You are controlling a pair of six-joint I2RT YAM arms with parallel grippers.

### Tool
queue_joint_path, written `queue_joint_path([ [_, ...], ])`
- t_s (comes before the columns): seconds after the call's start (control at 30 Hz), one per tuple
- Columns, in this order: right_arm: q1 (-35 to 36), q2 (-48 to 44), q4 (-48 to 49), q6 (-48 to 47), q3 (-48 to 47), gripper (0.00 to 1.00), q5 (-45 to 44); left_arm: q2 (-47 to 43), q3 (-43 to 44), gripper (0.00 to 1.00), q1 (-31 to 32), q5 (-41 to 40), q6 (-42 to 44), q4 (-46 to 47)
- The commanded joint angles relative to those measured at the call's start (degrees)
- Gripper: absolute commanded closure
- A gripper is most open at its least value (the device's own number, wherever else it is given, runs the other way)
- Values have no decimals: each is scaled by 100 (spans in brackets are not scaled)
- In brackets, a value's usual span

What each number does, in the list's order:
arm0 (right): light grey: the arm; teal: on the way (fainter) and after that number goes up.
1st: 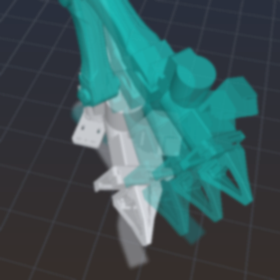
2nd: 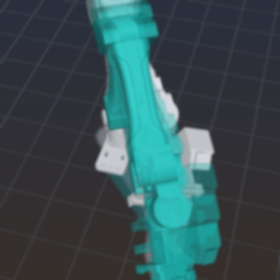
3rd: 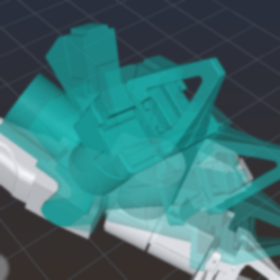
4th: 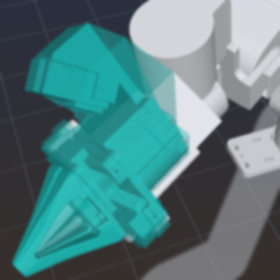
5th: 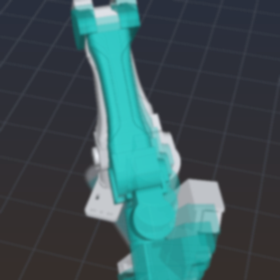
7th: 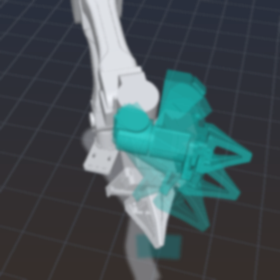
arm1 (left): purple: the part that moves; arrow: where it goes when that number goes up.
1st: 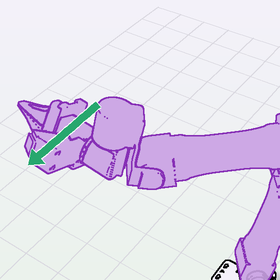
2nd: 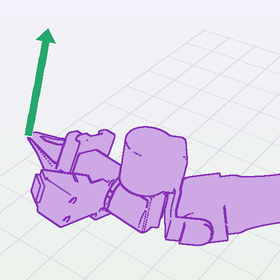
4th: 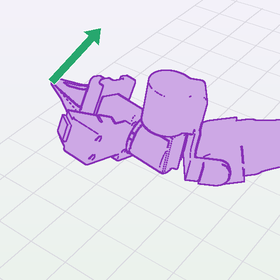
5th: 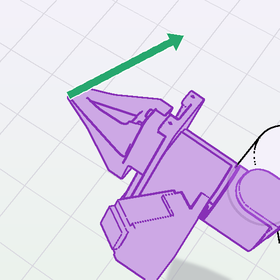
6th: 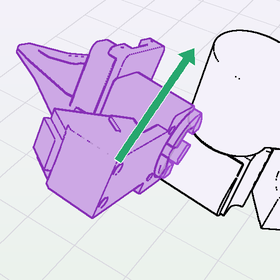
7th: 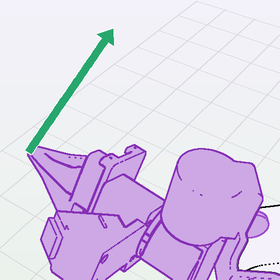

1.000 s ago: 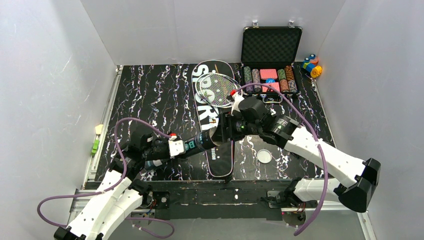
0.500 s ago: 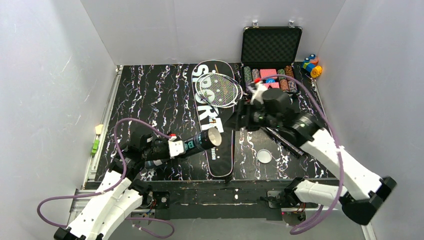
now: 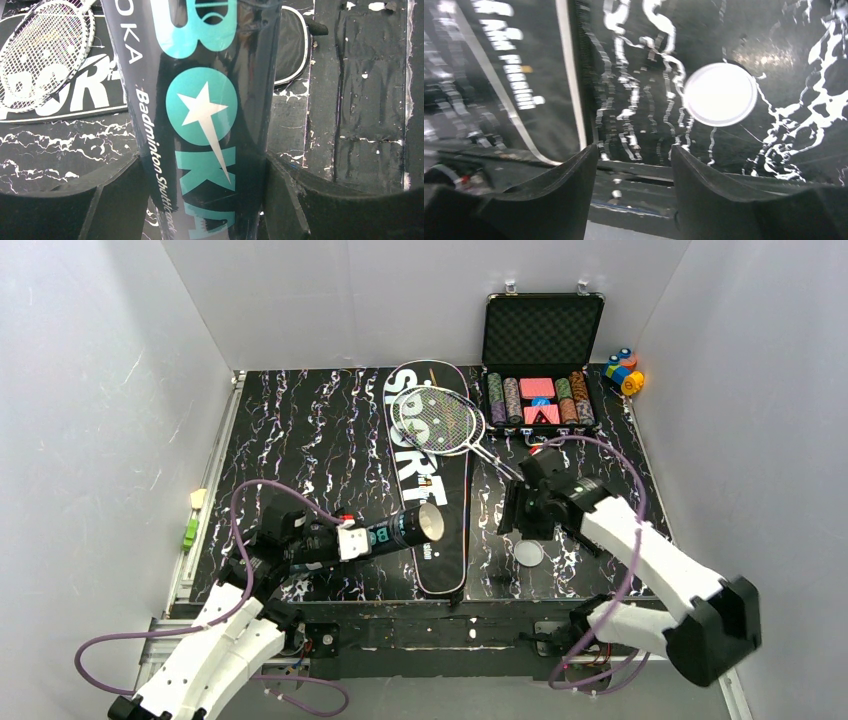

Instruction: Pack up the badminton gear

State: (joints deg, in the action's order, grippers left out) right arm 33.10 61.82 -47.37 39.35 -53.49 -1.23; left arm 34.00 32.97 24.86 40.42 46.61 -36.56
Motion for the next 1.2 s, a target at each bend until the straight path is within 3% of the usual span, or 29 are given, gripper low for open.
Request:
queue_joint_path([
  [0.0, -14, 609, -72, 144, 374, 38, -474, -106, -61, 89, -16, 15, 241, -46],
  [0.7, 12, 1881, 1293, 337, 1137, 60, -940, -148, -233, 88, -21, -114, 426, -182],
  [0.87, 28, 1963, 1438, 361, 1320, 75, -923, -144, -198, 88, -16, -140, 444, -219],
  [1.0, 46, 1771, 1372, 335, 1341, 98, -829, -121, -170, 88, -17, -134, 407, -229],
  [1.17, 82, 933, 798, 149, 823, 99, -649, -117, -170, 88, -15, -123, 375, -229],
])
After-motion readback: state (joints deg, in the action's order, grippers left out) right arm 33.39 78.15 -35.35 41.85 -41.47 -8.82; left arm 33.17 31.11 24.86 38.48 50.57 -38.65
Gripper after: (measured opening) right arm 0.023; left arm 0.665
